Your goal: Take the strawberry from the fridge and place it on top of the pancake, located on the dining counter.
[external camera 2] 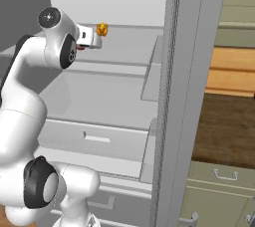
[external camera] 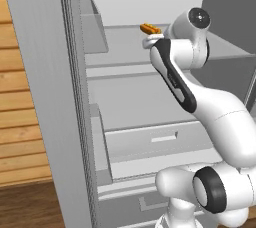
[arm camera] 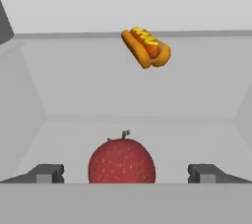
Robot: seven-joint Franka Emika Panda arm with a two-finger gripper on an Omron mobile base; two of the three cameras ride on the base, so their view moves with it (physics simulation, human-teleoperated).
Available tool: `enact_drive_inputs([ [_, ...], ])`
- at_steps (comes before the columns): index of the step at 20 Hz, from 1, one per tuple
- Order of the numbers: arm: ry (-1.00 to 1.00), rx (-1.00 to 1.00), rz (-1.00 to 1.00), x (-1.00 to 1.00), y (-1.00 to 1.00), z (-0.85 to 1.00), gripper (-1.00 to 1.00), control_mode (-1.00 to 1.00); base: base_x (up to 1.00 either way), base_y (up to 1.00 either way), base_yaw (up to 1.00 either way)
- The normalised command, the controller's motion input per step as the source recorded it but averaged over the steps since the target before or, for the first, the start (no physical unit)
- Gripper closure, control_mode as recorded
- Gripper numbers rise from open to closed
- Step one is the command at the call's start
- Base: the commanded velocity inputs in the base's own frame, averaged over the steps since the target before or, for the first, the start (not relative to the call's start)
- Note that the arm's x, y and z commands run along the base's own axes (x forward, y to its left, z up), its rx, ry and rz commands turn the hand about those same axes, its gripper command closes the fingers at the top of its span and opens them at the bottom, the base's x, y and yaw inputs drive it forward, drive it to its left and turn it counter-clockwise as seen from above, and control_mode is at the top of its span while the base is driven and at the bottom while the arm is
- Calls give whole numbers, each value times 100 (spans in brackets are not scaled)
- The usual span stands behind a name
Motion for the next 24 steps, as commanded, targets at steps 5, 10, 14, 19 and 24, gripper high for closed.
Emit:
enact_drive_inputs([
  [5,3,0,0,0,0,-9,100,-100,0,0,0],
  [10,-1,0,0,0,0,-1,100,-100,0,0,0],
  [14,-12,0,0,0,0,0,100,-100,0,0,0],
  [19,-11,0,0,-6,0,0,100,-100,0,0,0],
  [24,-16,0,0,-80,0,16,100,-100,0,0,0],
])
